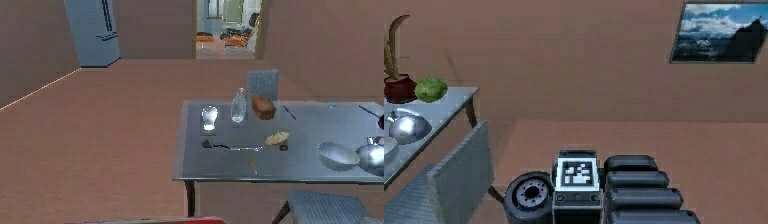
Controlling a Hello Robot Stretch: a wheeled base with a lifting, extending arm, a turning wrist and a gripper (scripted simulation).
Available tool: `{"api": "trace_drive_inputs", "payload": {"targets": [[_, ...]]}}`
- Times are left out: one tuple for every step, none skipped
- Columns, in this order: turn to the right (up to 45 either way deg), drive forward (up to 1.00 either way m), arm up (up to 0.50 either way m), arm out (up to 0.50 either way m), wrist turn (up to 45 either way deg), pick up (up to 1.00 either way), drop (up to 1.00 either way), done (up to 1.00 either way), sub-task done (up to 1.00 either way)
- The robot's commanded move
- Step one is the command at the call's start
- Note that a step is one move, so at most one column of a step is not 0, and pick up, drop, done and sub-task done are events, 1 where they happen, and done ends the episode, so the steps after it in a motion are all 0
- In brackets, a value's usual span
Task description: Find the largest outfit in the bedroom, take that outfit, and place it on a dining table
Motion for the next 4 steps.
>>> {"api": "trace_drive_inputs", "payload": {"targets": [[0.0, 0.10, 0.00, 0.00, 0.0, 0.00, 0.00, 0.00, 0.00], [0.0, 0.30, 0.00, 0.00, 0.0, 0.00, 0.00, 0.00, 0.00], [-39.0, 0.00, 0.00, 0.00, 0.0, 0.00, 0.00, 0.00, 0.00], [0.0, 0.00, 0.00, 0.48, 0.0, 0.00, 0.00, 0.00, 0.00]]}}
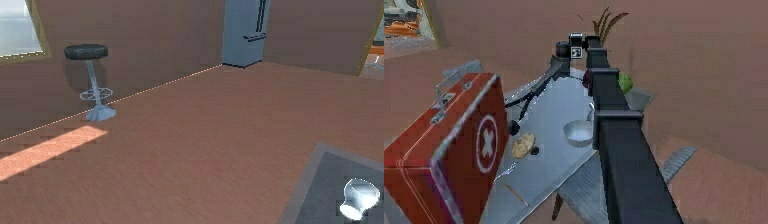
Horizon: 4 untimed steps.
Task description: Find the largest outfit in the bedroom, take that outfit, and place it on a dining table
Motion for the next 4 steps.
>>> {"api": "trace_drive_inputs", "payload": {"targets": [[0.0, 0.00, 0.00, 0.00, 45.0, 0.00, 0.00, 0.00, 0.00], [0.0, 0.00, 0.00, 0.00, 24.0, 0.00, 0.00, 0.00, 0.00], [0.0, 0.00, -0.10, 0.00, 0.0, 0.00, 0.00, 0.00, 0.00], [0.0, 0.00, -0.32, 0.00, 0.0, 0.00, 0.00, 0.00, 0.00]]}}
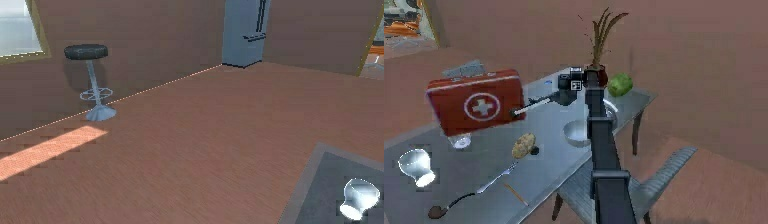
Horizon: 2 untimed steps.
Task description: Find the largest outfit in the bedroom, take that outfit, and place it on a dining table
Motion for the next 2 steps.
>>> {"api": "trace_drive_inputs", "payload": {"targets": [[0.0, 0.00, 0.00, 0.00, 0.0, 0.00, 1.00, 0.00, 0.00], [0.0, 0.00, 0.10, 0.00, 0.0, 0.00, 0.00, 0.00, 0.00]]}}
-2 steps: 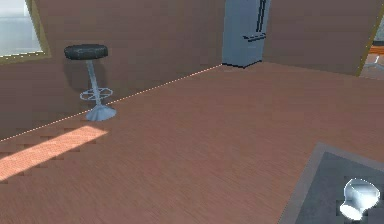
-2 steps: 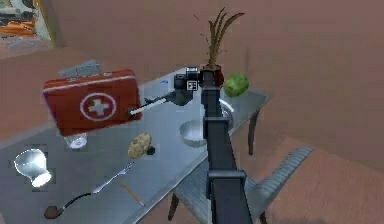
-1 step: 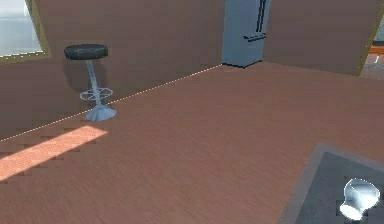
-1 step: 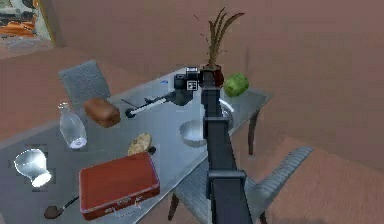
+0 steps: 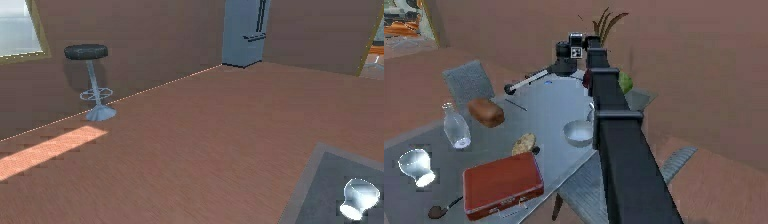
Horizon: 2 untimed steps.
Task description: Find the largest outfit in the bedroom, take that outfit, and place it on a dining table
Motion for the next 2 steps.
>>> {"api": "trace_drive_inputs", "payload": {"targets": [[0.0, 0.00, 0.00, -0.08, 0.0, 0.00, 0.00, 0.00, 0.00], [0.0, 0.00, 0.00, 0.00, 0.0, 0.00, 0.00, 1.00, 0.00]]}}
